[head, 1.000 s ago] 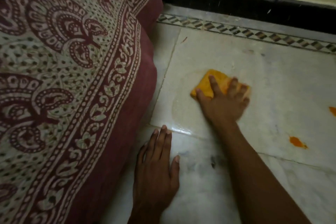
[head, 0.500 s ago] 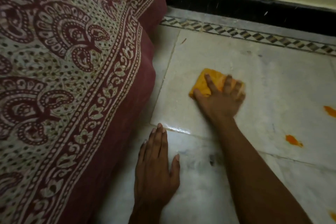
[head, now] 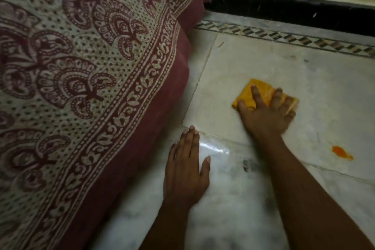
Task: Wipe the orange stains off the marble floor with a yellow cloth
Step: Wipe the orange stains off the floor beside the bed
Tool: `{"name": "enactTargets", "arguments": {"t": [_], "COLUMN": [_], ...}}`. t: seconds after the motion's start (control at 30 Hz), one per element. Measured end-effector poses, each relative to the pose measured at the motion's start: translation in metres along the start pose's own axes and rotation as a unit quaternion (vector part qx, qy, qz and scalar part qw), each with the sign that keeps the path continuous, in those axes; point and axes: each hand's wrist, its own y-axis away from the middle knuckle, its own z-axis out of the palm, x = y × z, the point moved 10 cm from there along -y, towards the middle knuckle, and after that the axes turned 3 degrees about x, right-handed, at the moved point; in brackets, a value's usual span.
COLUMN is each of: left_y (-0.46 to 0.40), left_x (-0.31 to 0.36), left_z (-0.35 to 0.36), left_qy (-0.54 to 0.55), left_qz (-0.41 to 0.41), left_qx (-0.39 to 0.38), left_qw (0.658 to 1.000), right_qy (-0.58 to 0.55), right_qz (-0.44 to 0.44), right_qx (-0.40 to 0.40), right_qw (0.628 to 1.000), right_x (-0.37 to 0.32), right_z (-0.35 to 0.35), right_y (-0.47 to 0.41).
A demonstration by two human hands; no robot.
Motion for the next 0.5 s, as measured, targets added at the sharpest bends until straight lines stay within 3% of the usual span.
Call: {"name": "enactTargets", "arguments": {"t": [0.13, 0.23, 0.37, 0.5], "left_y": [0.0, -0.001, 0.008, -0.012], "left_x": [0.002, 0.001, 0.02, 0.024], "left_z": [-0.002, -0.002, -0.005, 0.002], "left_qy": [0.014, 0.021, 0.022, 0.066], "left_qz": [0.004, 0.014, 0.072, 0.073], "left_qx": [-0.001, 0.005, 0.018, -0.028], "left_qw": [1.0, 1.0, 0.997, 0.995], "right_qy": [0.048, 0.054, 0.048, 0.02], "right_qz": [-0.146, -0.197, -0.098, -0.04], "right_qx": [0.014, 0.018, 0.035, -0.013], "right_qw": [0.988, 0.979, 0.993, 0.999], "right_x": [0.015, 0.057, 0.093, 0.061], "right_z": [0.001, -0.005, -0.018, -0.008], "right_y": [0.062, 0.125, 0.111, 0.055]}}
